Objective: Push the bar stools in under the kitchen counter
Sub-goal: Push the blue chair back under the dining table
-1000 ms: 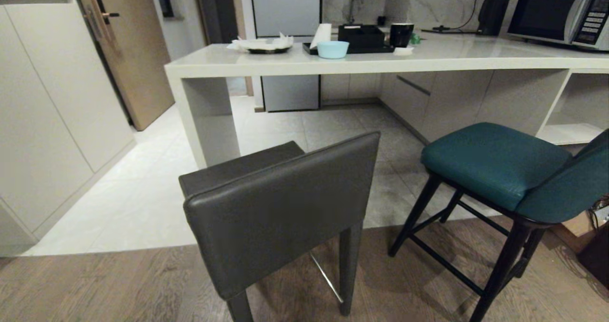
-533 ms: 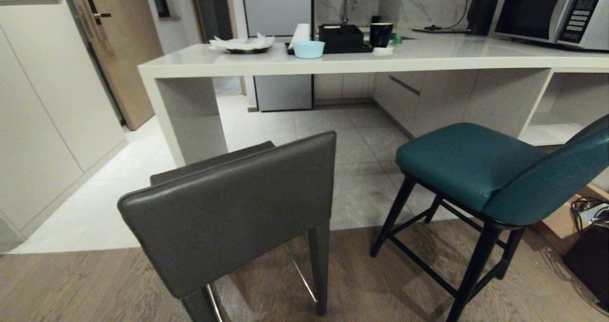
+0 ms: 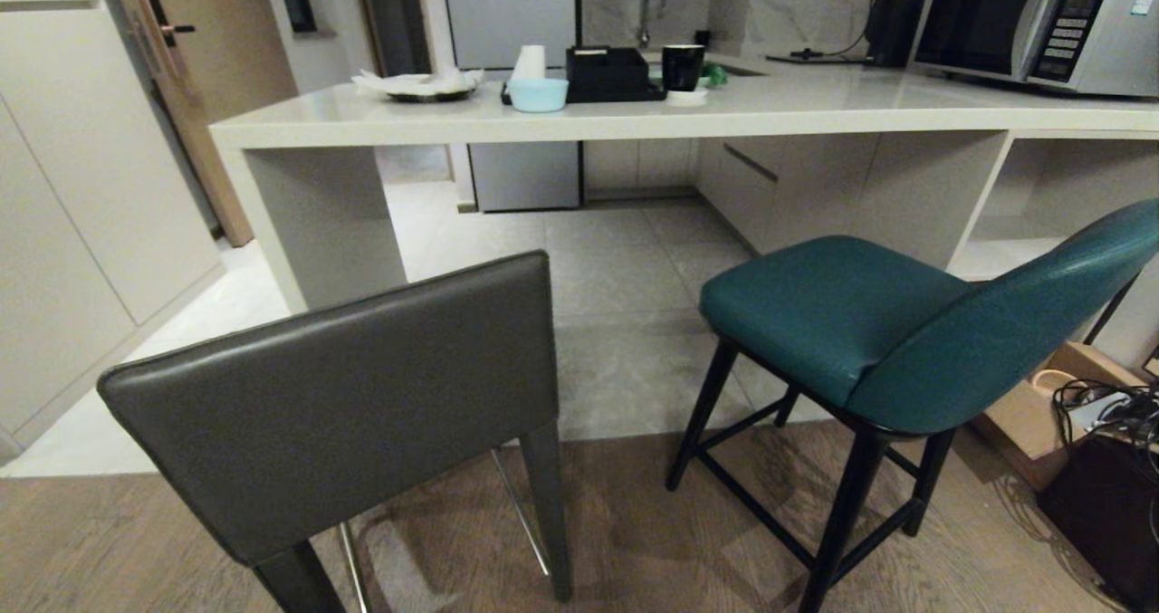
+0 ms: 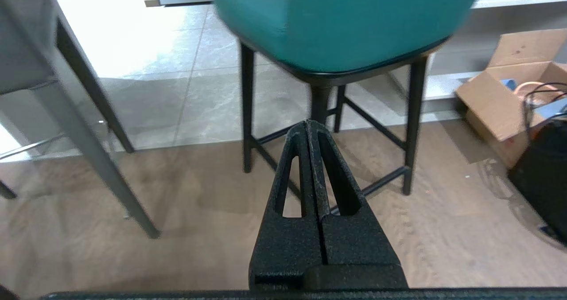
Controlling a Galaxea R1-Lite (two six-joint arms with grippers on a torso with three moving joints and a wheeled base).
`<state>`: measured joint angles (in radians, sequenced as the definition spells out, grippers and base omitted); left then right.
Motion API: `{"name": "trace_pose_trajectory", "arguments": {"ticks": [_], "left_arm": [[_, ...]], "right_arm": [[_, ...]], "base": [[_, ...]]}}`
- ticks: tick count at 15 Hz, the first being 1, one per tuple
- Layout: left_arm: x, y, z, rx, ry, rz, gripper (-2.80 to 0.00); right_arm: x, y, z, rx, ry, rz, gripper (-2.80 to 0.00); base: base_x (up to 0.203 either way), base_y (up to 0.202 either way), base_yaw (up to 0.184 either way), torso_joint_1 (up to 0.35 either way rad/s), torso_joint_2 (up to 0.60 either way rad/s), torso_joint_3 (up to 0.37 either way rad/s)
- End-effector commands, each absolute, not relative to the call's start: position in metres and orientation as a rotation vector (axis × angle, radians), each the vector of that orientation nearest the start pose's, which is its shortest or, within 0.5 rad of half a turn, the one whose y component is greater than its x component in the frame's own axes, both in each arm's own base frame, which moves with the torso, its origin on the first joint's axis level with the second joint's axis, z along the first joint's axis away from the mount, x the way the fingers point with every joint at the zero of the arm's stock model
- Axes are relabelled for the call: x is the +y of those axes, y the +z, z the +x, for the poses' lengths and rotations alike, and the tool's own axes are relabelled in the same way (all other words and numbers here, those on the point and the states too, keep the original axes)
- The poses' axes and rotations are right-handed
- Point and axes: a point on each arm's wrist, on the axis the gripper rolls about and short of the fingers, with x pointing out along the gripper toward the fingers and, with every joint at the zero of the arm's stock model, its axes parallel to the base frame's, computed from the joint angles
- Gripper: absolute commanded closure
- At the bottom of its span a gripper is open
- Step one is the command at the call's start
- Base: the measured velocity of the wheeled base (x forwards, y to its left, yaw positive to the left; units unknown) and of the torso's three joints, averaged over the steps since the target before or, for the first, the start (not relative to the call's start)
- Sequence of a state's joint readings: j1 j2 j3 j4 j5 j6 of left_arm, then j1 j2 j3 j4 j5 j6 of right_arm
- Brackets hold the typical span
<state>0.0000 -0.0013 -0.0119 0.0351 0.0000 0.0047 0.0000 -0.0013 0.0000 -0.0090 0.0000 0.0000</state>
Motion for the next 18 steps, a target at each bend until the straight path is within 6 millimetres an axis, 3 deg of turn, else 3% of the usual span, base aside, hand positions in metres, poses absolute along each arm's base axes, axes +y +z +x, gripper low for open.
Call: {"name": "trace_pose_trajectory", "arguments": {"ticks": [1,18], "left_arm": [[0.0,0.0753,-0.0238,0.023,0.0,0.005,0.0],[0.0,0.0753,-0.0238,0.023,0.0,0.005,0.0]], "right_arm": [[0.0,0.0764,-0.0228,-0.009,0.0,0.0,0.0],[0.0,0.0764,-0.0228,-0.009,0.001,0.002,0.0]], "base": [[0.0,-0.189,0.002,-0.002,0.01,0.005],[0.0,-0.188,0.003,0.002,0.0,0.002]]}}
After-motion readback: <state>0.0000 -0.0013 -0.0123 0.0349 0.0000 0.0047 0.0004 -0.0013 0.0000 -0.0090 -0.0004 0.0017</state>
